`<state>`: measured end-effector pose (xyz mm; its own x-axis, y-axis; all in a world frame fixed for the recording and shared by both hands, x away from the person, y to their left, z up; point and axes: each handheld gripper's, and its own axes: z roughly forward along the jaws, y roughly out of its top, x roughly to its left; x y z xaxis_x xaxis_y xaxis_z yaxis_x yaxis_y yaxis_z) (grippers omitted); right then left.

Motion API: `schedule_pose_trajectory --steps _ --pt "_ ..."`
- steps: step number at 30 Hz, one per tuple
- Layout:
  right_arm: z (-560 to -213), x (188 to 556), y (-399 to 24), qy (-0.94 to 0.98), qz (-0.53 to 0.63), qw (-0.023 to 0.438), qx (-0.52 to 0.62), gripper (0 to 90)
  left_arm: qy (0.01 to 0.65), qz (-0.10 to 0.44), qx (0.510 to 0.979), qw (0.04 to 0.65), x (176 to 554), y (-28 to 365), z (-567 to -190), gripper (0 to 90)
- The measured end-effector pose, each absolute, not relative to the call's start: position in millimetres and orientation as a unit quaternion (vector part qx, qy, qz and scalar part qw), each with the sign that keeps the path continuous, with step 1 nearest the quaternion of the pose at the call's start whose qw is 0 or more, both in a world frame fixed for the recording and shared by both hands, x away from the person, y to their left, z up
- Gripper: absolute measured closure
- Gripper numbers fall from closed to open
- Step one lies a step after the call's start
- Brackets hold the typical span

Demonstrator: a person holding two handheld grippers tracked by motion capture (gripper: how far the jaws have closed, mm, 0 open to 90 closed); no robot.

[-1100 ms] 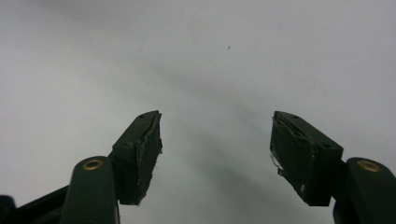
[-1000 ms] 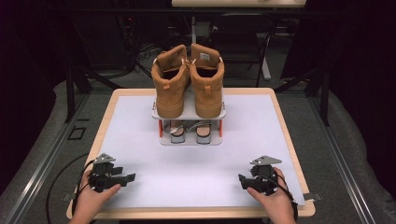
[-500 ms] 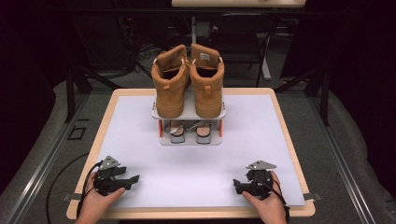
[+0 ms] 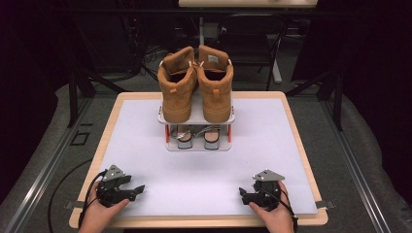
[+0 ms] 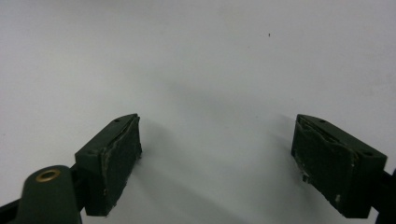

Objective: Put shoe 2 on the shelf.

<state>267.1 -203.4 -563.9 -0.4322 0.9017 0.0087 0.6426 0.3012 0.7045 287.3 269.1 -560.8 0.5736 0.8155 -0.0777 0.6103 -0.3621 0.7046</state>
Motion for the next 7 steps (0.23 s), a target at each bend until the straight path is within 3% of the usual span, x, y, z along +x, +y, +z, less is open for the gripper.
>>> schedule_pose_trajectory --steps 7 --pt "-562.5 268.2 -208.3 0.778 0.322 0.205 0.500 15.3 0.441 0.154 0.812 0.351 287.9 269.8 -560.4 29.7"
